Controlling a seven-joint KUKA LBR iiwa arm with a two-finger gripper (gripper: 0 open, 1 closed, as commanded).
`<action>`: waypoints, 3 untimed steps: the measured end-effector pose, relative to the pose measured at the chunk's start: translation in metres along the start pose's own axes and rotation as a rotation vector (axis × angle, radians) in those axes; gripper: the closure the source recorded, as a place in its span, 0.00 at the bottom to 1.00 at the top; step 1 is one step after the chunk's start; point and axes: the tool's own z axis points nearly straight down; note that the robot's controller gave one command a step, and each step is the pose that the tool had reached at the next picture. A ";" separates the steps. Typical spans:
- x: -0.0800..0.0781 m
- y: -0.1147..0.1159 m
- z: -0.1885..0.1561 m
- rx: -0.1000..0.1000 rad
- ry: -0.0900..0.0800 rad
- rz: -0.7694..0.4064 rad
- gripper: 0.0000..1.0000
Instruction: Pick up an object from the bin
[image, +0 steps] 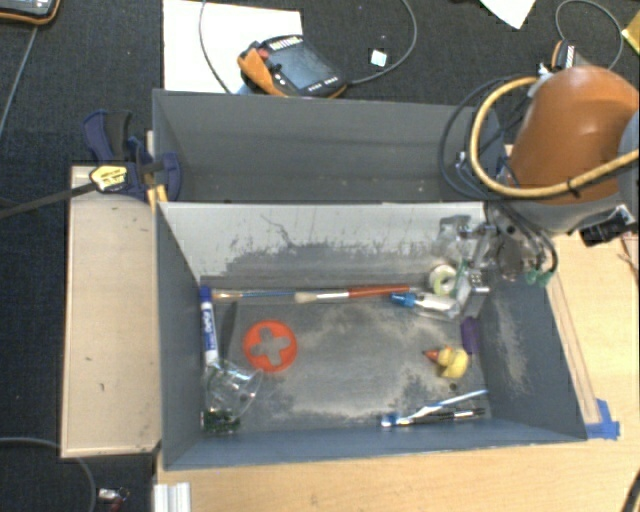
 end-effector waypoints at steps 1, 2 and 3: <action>-0.001 0.000 -0.004 0.001 -0.008 -0.002 0.00; -0.015 -0.049 0.149 0.000 -0.013 0.155 0.00; -0.014 -0.046 0.082 -0.002 -0.030 0.179 0.00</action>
Offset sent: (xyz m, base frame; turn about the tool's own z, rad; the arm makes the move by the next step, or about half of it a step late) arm 0.0131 -0.0566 -0.1763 0.1814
